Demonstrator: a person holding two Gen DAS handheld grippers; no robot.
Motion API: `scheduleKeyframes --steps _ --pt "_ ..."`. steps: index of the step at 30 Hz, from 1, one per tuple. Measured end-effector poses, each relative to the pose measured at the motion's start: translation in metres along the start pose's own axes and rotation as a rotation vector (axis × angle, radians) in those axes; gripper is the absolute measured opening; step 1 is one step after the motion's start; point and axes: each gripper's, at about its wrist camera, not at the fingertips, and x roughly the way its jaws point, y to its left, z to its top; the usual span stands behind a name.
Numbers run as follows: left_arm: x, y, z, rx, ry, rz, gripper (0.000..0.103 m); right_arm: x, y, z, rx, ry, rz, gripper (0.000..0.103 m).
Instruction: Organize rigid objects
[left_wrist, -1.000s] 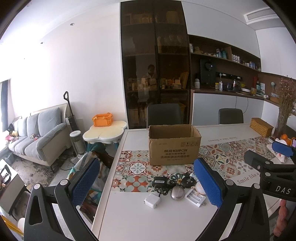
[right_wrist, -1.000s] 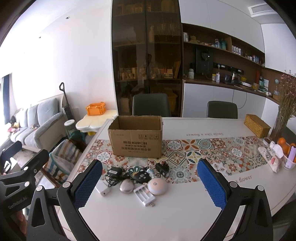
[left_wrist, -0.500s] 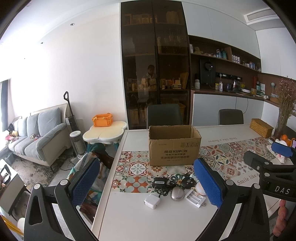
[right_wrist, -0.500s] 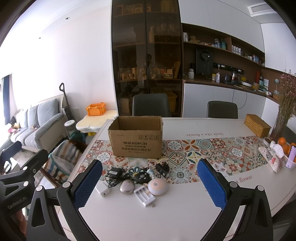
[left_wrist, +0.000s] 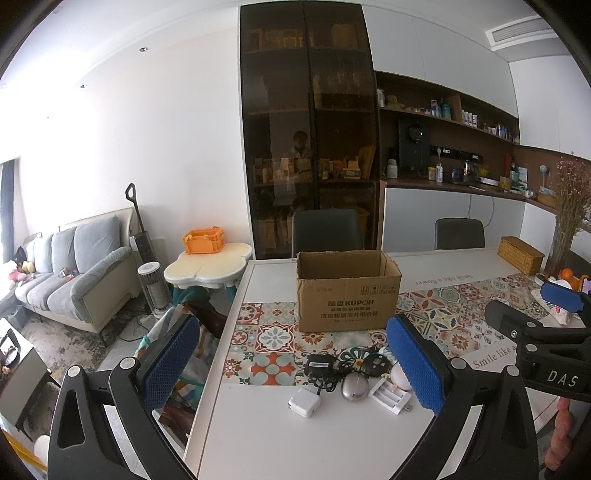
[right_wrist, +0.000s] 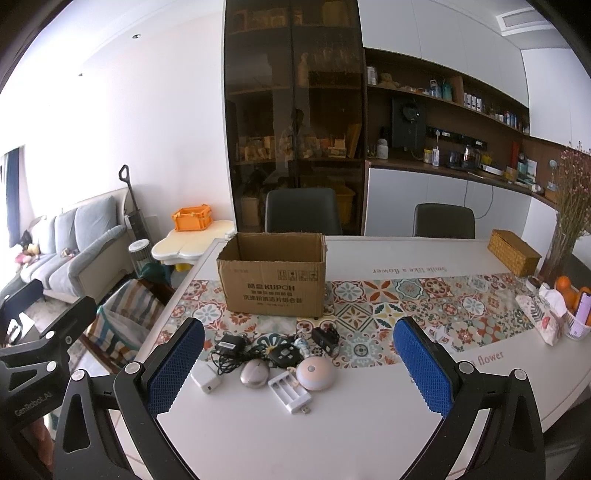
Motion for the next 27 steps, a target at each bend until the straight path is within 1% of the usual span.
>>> scheduleKeyframes --steps 8,15,19,22,27 --pt "0.000 -0.001 -0.001 -0.001 0.000 0.000 0.103 0.000 0.000 -0.001 -0.001 0.001 0.000 0.103" --pt "0.004 0.002 -0.003 -0.003 0.025 -0.010 0.103 0.003 0.004 -0.001 -0.003 0.014 -0.002 0.103" --pt "0.008 0.002 -0.009 -0.004 0.059 -0.019 0.103 0.006 0.005 -0.005 -0.005 0.033 0.003 0.103" --pt "0.013 0.000 -0.018 -0.003 0.099 -0.023 0.103 0.009 0.003 -0.010 -0.002 0.053 0.010 0.103" --pt "0.020 -0.001 -0.040 -0.022 0.177 -0.012 0.103 0.022 0.001 -0.027 -0.005 0.125 0.032 0.103"
